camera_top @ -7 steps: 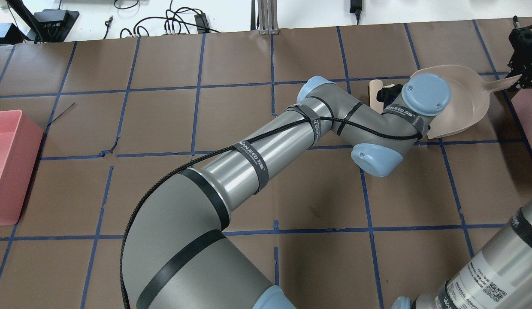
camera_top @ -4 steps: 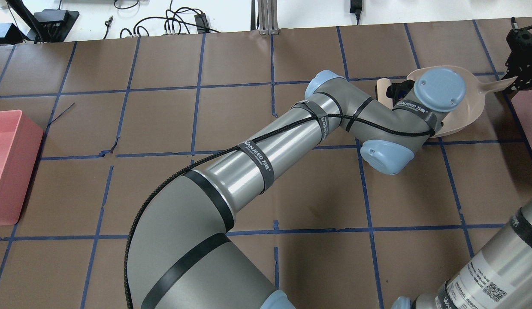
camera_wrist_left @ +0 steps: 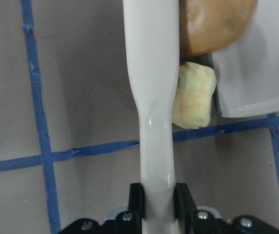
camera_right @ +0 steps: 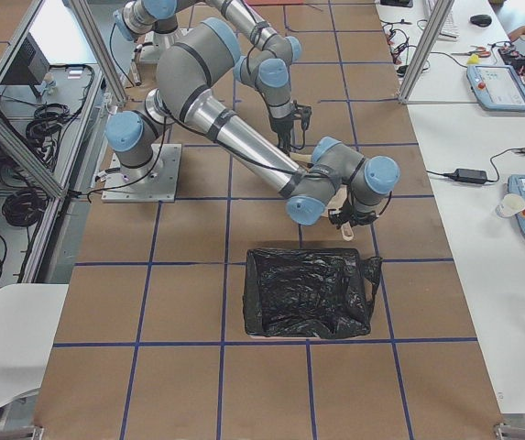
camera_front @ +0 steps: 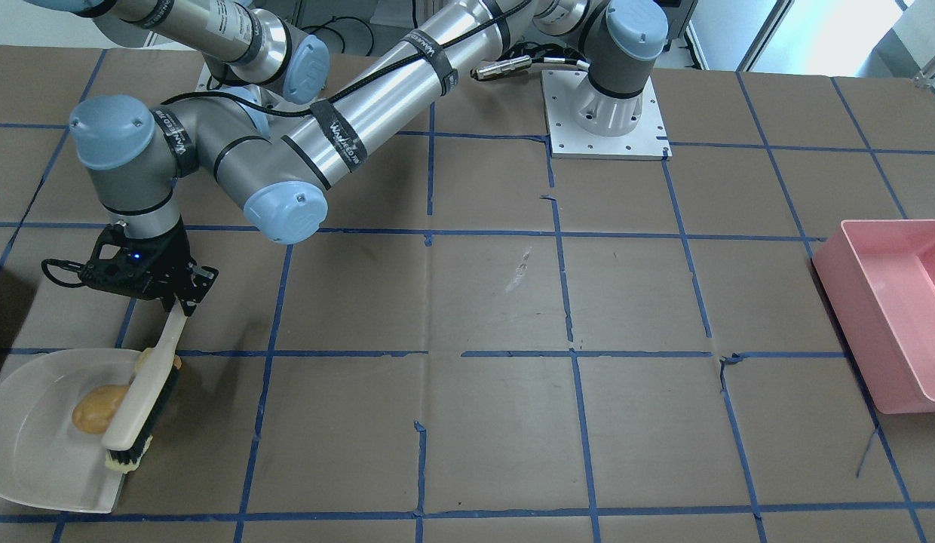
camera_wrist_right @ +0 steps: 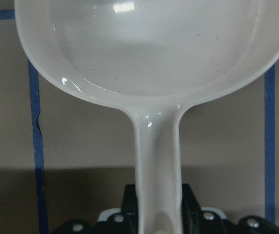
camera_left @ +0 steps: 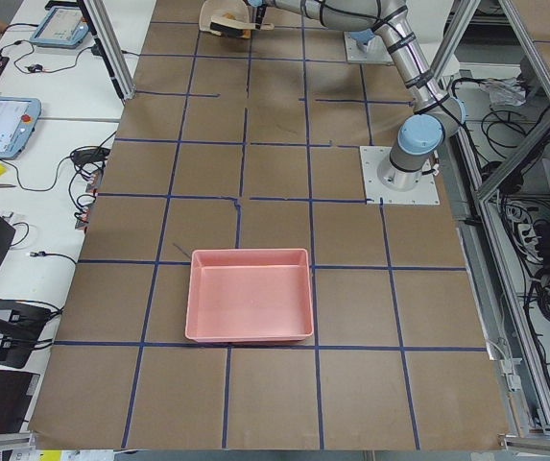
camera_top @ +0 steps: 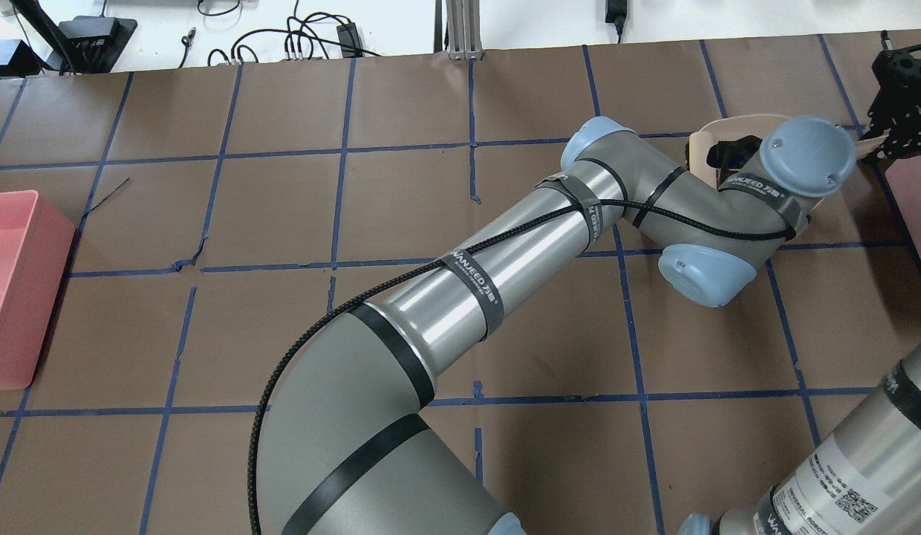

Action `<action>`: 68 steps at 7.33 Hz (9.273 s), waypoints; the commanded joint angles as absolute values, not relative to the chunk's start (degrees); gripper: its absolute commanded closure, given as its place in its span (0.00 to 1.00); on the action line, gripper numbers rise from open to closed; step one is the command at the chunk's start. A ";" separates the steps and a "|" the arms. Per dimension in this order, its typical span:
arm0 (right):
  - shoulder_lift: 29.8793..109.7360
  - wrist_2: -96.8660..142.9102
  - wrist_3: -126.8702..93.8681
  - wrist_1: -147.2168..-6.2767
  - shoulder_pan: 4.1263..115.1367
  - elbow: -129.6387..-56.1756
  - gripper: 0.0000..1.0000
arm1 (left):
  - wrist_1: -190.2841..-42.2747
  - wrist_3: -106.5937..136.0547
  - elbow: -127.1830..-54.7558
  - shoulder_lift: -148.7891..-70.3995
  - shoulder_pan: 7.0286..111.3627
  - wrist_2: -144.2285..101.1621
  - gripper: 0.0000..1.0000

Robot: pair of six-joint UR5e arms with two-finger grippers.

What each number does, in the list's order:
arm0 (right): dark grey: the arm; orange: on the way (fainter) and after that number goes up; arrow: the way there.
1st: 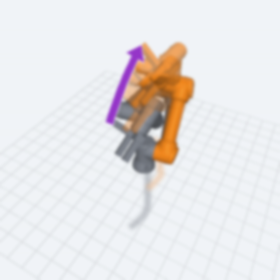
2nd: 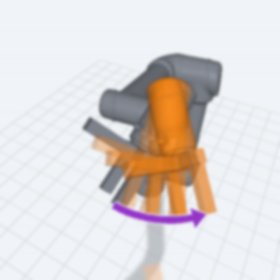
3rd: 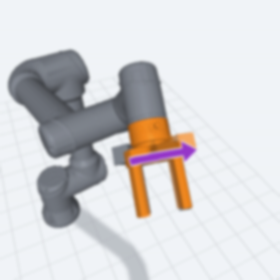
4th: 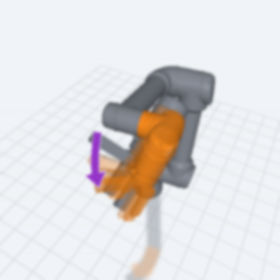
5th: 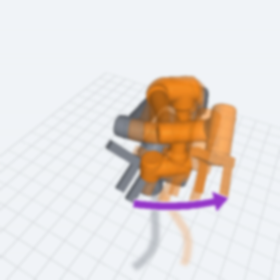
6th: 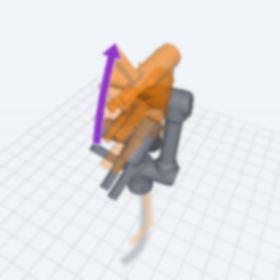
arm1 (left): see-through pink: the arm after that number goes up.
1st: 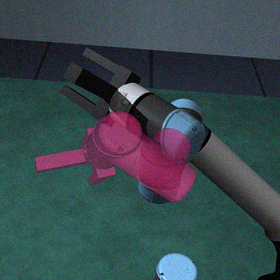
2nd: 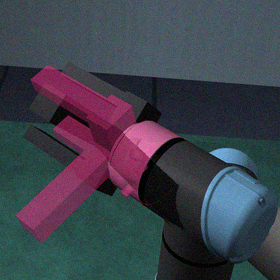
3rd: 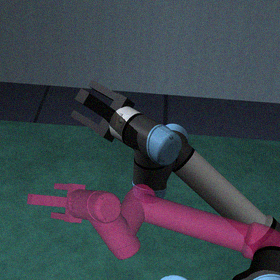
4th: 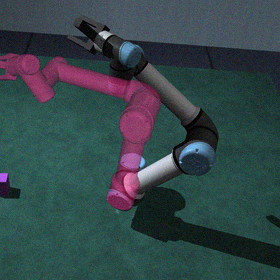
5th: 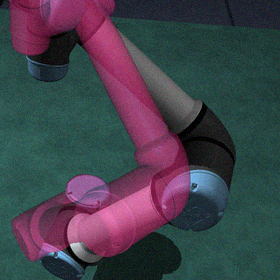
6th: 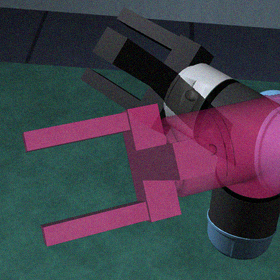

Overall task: Sweep and dump trash in nearest bin
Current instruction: 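Sweep the cubes and potato into the dustpan with the left-held brush, then lift the loaded dustpan with the right gripper while the left withdraws the brush, then tip the dustpan over the white bin with the right gripper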

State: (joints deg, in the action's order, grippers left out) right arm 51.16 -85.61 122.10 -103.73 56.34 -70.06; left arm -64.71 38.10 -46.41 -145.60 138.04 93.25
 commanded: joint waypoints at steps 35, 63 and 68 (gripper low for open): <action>51.68 -75.53 120.85 -97.23 55.03 -69.61 1.00 | -77.86 20.42 -54.79 -131.18 135.21 101.08 0.99; 55.90 -108.66 127.27 -102.48 35.51 -53.88 1.00 | -48.08 41.92 -130.08 -84.29 131.92 94.04 1.00; 64.67 -89.31 108.44 -80.65 35.59 -57.19 1.00 | -48.08 43.32 -130.86 -82.44 137.19 98.17 1.00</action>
